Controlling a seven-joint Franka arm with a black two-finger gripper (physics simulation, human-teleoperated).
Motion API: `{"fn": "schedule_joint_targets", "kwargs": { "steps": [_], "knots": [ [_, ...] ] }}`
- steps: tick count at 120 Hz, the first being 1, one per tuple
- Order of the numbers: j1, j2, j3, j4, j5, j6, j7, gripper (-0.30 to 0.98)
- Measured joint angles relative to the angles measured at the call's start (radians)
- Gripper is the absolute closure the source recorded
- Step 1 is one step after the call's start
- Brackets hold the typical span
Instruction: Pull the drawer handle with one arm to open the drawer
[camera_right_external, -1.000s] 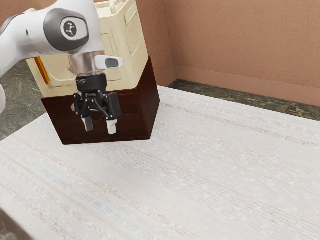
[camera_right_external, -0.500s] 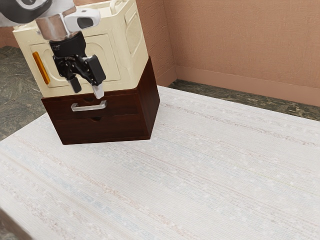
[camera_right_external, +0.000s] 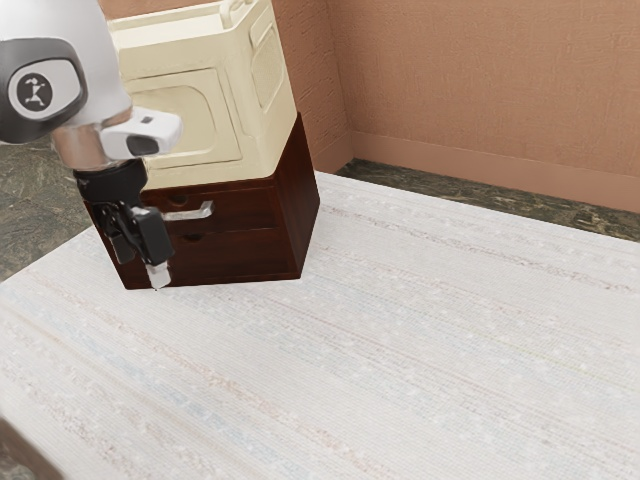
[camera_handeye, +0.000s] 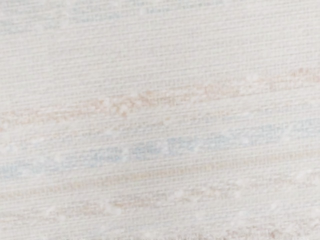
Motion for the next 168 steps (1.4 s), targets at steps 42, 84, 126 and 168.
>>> {"fn": "schedule_joint_targets", "kwargs": {
  "steps": [42,84,126,168],
  "knots": [
    [0.008,0.031,0.048,-0.023,0.004,0.138,0.317,0.00],
    [0.013,0.088,0.075,-0.007,-0.004,0.259,0.552,0.00],
    [0.042,0.155,0.083,-0.023,0.034,0.501,0.732,0.00],
    [0.046,0.215,0.124,-0.015,0.027,0.622,0.879,0.00]
  ]
}}
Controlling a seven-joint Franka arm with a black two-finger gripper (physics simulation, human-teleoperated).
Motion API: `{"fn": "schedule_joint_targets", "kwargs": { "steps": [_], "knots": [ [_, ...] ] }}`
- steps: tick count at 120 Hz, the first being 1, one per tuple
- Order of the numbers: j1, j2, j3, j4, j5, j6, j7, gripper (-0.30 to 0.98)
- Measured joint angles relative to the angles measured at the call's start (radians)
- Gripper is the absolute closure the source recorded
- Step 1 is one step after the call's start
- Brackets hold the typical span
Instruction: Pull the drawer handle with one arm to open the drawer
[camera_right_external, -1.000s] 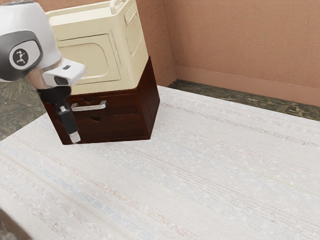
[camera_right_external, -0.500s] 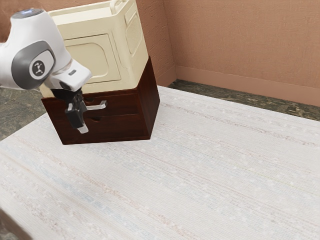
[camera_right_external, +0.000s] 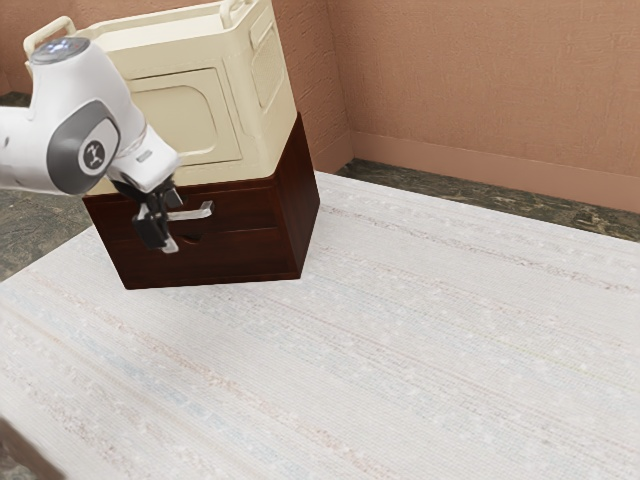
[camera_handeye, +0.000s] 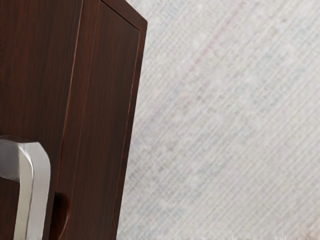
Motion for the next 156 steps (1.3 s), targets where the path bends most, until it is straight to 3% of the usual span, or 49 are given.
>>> {"fn": "schedule_joint_targets", "kwargs": {
  "steps": [65,156],
  "knots": [
    [0.000,0.068,0.059,0.045,-0.040,0.030,0.138,0.00],
    [0.000,0.106,0.066,0.061,-0.050,0.032,0.211,0.00]
  ]
}}
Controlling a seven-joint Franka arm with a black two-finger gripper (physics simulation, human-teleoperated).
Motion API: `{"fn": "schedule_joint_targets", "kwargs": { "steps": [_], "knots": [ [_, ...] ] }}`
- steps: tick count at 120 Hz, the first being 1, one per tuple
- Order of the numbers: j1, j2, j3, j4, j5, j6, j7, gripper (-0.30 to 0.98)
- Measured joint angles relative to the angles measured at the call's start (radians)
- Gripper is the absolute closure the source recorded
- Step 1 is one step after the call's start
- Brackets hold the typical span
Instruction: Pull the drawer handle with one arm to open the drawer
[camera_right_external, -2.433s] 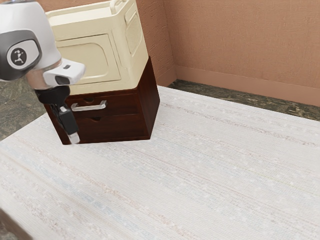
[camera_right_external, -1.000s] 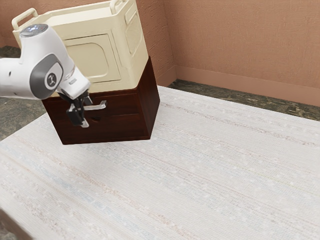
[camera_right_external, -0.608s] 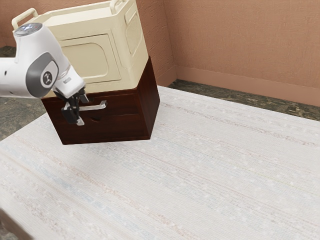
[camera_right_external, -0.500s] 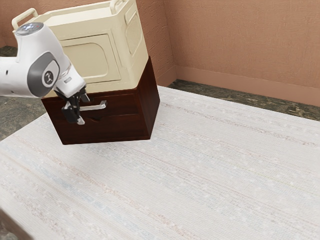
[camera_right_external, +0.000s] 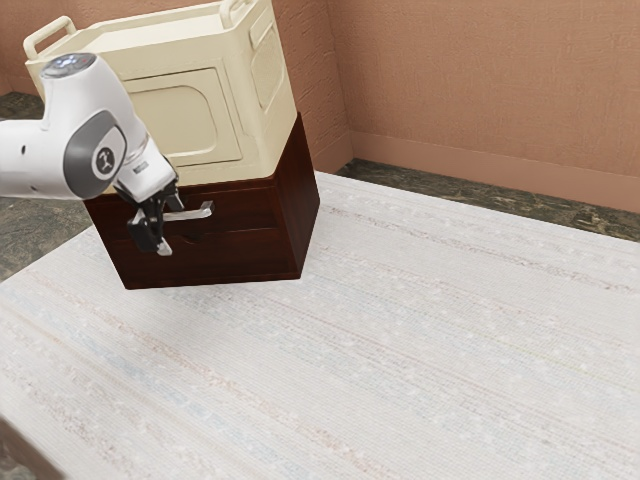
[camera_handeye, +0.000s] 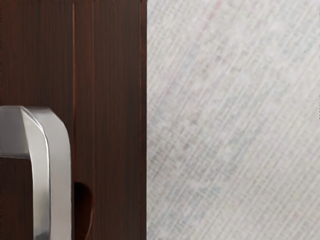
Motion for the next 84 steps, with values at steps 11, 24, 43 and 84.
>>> {"fn": "schedule_joint_targets", "kwargs": {
  "steps": [11,24,43,84],
  "knots": [
    [-0.001,-0.004,-0.001,-0.004,-0.003,-0.001,0.004,0.00],
    [-0.001,-0.006,-0.002,-0.008,-0.005,-0.005,0.007,0.00],
    [-0.002,-0.008,-0.002,-0.010,-0.009,-0.014,0.011,0.00],
    [-0.003,-0.063,-0.008,-0.067,-0.014,-0.049,0.014,0.00]
  ]
}}
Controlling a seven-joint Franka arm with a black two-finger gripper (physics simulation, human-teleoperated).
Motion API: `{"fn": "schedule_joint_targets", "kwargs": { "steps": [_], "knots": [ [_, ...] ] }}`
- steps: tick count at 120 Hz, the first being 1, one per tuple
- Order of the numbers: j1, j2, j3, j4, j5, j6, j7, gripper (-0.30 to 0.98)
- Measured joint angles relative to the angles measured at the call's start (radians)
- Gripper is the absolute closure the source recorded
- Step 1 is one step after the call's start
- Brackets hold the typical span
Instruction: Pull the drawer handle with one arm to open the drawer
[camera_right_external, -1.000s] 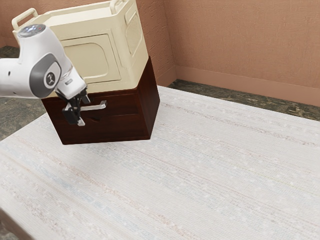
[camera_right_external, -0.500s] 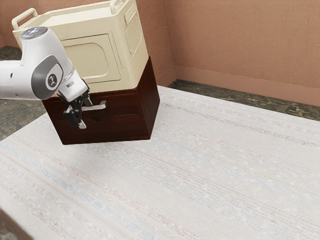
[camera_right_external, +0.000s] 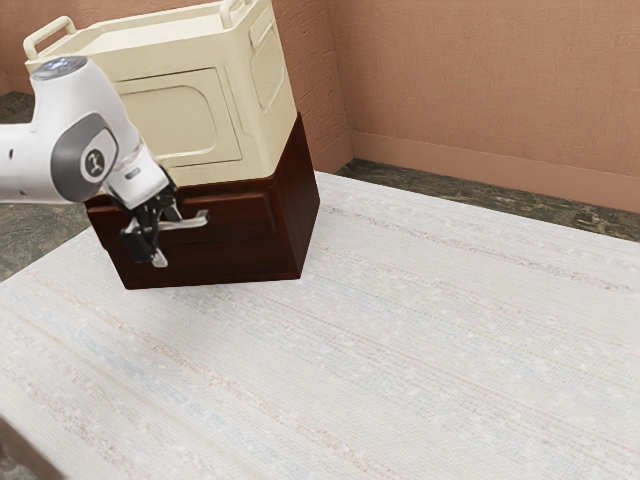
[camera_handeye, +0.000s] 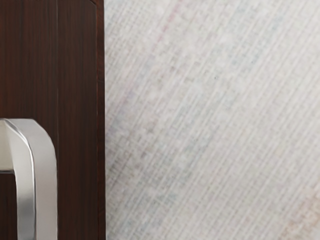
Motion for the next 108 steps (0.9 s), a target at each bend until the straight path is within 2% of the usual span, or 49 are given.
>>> {"fn": "schedule_joint_targets", "kwargs": {
  "steps": [108],
  "knots": [
    [-0.003,-0.207,0.002,-0.228,0.013,-0.014,-0.001,0.01]
  ]
}}
